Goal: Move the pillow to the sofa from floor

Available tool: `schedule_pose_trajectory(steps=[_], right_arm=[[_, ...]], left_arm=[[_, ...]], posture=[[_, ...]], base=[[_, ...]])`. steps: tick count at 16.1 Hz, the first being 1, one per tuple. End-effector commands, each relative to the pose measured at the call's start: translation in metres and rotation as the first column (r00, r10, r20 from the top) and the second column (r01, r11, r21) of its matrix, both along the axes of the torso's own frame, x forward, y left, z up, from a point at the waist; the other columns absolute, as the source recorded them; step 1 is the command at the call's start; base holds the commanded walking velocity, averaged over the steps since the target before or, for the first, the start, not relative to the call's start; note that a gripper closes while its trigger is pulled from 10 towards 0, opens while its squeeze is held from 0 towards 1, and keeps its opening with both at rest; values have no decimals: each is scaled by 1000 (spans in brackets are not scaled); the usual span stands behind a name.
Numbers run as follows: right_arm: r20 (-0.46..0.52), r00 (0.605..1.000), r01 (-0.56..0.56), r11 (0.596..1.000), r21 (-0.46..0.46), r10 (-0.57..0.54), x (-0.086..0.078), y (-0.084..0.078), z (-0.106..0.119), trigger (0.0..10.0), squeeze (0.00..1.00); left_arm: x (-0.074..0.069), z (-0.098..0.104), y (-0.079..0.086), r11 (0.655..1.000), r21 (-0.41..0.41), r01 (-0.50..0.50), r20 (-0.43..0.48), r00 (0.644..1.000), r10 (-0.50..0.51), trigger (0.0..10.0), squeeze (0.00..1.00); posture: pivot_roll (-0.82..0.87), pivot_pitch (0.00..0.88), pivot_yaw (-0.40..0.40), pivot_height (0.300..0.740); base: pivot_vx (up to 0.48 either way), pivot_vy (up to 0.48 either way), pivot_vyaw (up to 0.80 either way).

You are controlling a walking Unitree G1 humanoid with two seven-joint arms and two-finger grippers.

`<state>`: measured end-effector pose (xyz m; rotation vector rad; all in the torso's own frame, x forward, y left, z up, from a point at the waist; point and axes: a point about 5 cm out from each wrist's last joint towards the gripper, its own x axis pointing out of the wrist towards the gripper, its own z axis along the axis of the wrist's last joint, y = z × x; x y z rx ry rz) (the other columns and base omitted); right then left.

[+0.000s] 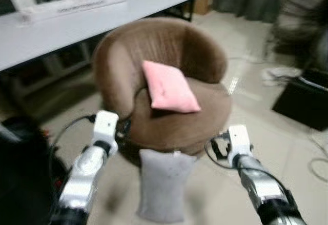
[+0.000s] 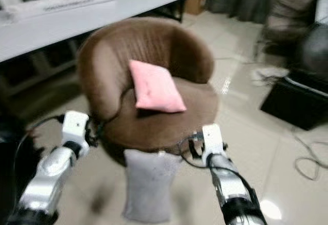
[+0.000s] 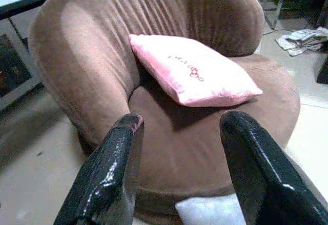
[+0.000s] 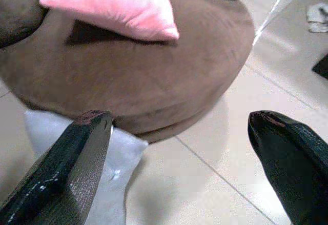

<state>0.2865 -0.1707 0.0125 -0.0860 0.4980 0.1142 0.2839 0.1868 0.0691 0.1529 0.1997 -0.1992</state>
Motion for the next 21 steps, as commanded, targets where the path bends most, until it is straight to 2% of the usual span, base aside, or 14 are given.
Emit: schedule_pose_trajectory(steps=[1, 5, 6, 10, 14, 20, 21], right_arm=[[5, 1000, -11, 1000, 12, 11, 1, 6, 0, 10000, 0], [7, 999, -39, 999, -3, 39, 4, 10, 1, 10000, 0], [12, 999, -52, 999, 5, 52, 6, 12, 3, 10000, 0], [32, 996, -78, 997, 14, 77, 11, 17, 8, 10000, 0], [36, 997, -71, 997, 13, 70, 11, 14, 8, 10000, 0], [32, 996, -86, 996, 26, 85, 8, 19, 7, 10000, 0], [29, 996, -81, 996, 26, 81, 6, 19, 5, 10000, 0]], left_arm=[[1, 0, 3, 1000, 12, -6, -2, 1000, 6, 10000, 0], [0, 0, 4, 1000, 21, -11, -1, 1000, 11, 10000, 0], [-1, -2, 7, 998, 54, -33, -8, 999, 34, 10000, 0], [2, -1, 11, 996, 51, -71, 1, 997, 71, 10000, 0], [5, 4, 8, 997, 46, -60, 33, 998, 58, 10000, 0], [4, 2, 8, 998, 40, -53, 26, 998, 51, 10000, 0], [3, 2, 7, 997, 69, -30, 23, 999, 29, 10000, 0]], posture=[[107, 0, 17, 740], [126, 0, 4, 740], [130, 0, 0, 740], [126, 0, -2, 740], [121, 0, 2, 740], [121, 0, 2, 740], [121, 0, 2, 740]], base=[[296, 0, 0], [292, 0, 0], [0, 0, 0], [0, 0, 0], [0, 0, 0], [0, 47, 0], [0, 326, 0]])
